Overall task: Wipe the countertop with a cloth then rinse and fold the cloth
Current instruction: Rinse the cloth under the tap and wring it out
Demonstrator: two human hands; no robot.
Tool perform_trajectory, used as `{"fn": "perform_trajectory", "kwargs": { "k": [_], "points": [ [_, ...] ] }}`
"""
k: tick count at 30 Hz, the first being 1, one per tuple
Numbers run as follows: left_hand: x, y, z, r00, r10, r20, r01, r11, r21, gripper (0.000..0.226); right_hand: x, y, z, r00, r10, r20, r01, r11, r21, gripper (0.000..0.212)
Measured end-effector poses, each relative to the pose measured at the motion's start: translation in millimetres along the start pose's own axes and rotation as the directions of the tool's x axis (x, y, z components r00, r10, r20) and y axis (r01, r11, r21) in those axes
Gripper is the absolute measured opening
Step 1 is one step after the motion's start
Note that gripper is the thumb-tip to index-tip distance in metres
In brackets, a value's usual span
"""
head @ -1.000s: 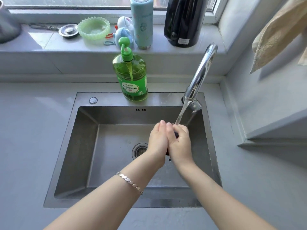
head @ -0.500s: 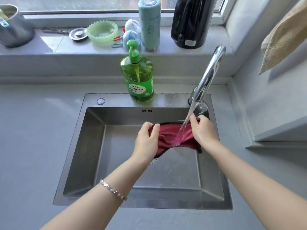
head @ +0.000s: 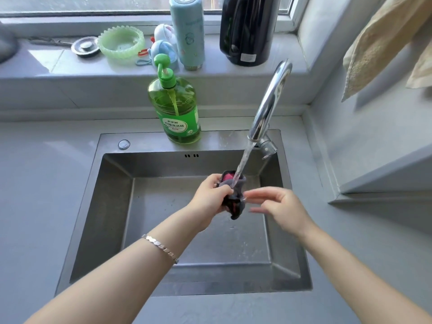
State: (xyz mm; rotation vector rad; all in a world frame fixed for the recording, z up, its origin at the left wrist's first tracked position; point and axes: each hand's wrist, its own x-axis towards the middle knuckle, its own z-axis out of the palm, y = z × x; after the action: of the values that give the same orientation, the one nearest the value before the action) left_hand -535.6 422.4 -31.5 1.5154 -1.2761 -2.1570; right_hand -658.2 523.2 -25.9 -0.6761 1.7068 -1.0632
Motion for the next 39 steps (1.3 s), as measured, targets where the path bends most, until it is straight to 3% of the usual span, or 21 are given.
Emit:
{"fn": "perform_trajectory", "kwargs": {
  "k": [4, 7, 9, 12, 17, 21, 26, 29, 32, 35, 37, 39],
  "points": [
    [-4.6, 6.0, -9.6, 0.998, 0.069, -0.006, -0.068, 0.992, 0.107, 0.029, 39.2, 9.0, -18.4, 0.975, 0.105, -0.197, -0.103, 0.995, 0.019, 0.048],
    [-9.0, 7.4, -19.2, 0.993, 0.113, -0.021, -0.107, 0.979, 0.175, 0.031, 69.7, 1.5, -13.1, 0.948, 0.222, -0.227, -0.157, 0.949, 0.274, 0.057],
    [-11.4, 7.8, -26.3, 0.99, 0.131, -0.044, -0.12, 0.975, 0.187, 0.032, 82.6, -5.7, -6.1, 0.928, 0.281, -0.247, -0.141, 0.874, 0.464, 0.052],
    [-14.3, 9.9, -36.4, 0.987, 0.148, -0.062, -0.135, 0.975, 0.175, 0.034, 92.3, -9.2, 1.8, 0.924, 0.283, -0.257, -0.121, 0.855, 0.504, 0.053],
    [-21.6, 14.0, -44.5, 0.986, 0.163, -0.032, -0.157, 0.976, 0.154, 0.029, 94.2, -10.5, 0.8, 0.977, 0.197, -0.077, -0.154, 0.912, 0.381, 0.068],
    [-25.2, 15.8, -46.0, 0.987, 0.156, 0.025, -0.158, 0.977, 0.141, 0.034, 68.0, 1.3, -5.9, 0.989, 0.115, 0.088, -0.126, 0.984, 0.126, 0.065],
    [-35.8, 19.5, -39.1, 0.967, 0.114, 0.23, -0.117, 0.993, 0.001, 0.028, 21.9, 16.8, 11.7, 0.894, 0.244, 0.375, -0.35, 0.904, 0.245, 0.066],
    [-40.8, 19.5, -35.8, 0.938, 0.12, 0.326, -0.124, 0.992, -0.008, 0.029, 9.7, 16.5, 12.8, 0.86, 0.221, 0.46, -0.391, 0.864, 0.316, 0.066],
    [-44.8, 20.9, -35.0, 0.941, 0.152, 0.301, -0.211, 0.962, 0.174, 0.027, 2.6, 10.5, 7.4, 0.899, 0.14, 0.415, -0.337, 0.827, 0.45, 0.063],
    [-51.0, 21.5, -32.2, 0.927, 0.268, 0.262, -0.367, 0.789, 0.493, 0.034, -3.6, 3.1, 1.5, 0.947, 0.094, 0.307, -0.252, 0.811, 0.527, 0.068],
    [-57.5, 20.3, -25.9, 0.909, 0.275, 0.315, -0.412, 0.718, 0.561, 0.041, -7.8, -3.3, 2.4, 0.97, 0.1, 0.221, -0.19, 0.883, 0.43, 0.055],
    [-61.6, 16.3, -19.7, 0.901, 0.209, 0.38, -0.397, 0.75, 0.529, 0.051, -11.3, -6.9, 7.1, 0.989, 0.105, 0.105, -0.133, 0.944, 0.303, 0.041]
  ]
}}
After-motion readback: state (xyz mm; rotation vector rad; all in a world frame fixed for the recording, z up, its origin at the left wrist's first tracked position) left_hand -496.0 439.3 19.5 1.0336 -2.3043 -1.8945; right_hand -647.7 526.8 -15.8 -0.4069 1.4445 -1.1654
